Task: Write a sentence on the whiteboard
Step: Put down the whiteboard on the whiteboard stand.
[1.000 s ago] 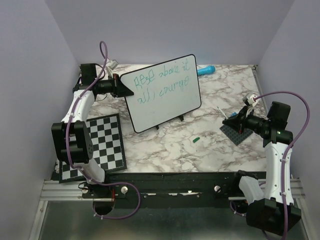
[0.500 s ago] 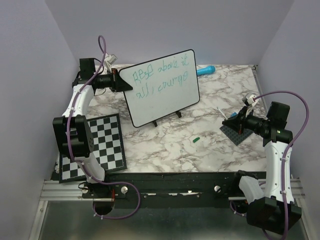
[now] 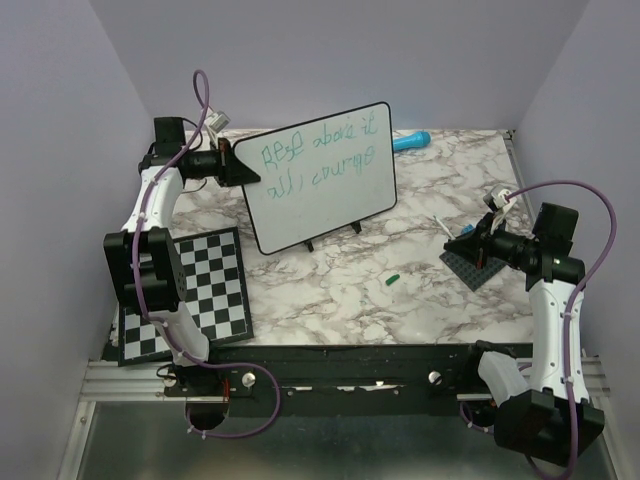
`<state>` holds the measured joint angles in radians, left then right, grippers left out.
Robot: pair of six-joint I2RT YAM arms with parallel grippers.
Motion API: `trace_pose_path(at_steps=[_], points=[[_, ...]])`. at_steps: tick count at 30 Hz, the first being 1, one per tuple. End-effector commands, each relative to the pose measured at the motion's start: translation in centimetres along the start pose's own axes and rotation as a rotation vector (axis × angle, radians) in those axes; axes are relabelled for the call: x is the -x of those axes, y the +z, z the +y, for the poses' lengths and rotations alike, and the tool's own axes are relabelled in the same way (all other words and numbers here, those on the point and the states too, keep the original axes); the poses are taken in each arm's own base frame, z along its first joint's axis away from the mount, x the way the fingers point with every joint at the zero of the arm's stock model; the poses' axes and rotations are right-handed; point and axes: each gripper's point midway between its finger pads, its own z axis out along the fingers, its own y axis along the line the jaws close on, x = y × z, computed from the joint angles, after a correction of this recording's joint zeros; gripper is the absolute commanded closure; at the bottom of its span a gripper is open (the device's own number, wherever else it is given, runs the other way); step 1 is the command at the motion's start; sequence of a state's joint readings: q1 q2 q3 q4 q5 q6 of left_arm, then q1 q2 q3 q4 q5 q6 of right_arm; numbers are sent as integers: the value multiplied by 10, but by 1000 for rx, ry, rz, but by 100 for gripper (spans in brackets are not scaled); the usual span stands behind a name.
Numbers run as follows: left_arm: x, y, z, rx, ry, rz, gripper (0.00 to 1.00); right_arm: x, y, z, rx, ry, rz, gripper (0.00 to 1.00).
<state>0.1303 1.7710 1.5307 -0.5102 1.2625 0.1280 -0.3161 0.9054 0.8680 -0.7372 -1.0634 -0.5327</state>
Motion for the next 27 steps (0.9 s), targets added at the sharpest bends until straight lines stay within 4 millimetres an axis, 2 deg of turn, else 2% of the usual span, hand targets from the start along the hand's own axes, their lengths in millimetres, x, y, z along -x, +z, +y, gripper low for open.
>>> trace_pose_path(at_steps=[1, 8, 9, 11, 12, 16, 18, 20, 27], points=[[3, -3, -5, -92, 147, -20, 100, -4, 1, 4, 25, 17, 1, 99], [-39, -4, 27, 24, 175, 50, 99, -5, 1, 3, 29, 20, 3, 99], [-53, -3, 30, 35, 151, 63, 97, -5, 1, 3, 29, 20, 3, 100], [-56, -5, 33, 69, 169, 58, 91, -5, 1, 3, 31, 21, 3, 99], [-66, -6, 34, 75, 148, 58, 89, -5, 1, 3, 32, 21, 2, 100], [-65, -10, 34, 107, 153, 23, 75, -5, 2, 4, 36, 22, 3, 100], [-59, -13, 34, 126, 164, 13, 72, -5, 2, 4, 36, 22, 3, 100], [-54, -15, 36, 138, 159, 5, 62, -5, 1, 5, 36, 20, 0, 99], [-45, -21, 39, 188, 145, -12, 52, -5, 1, 6, 38, 18, -2, 99]])
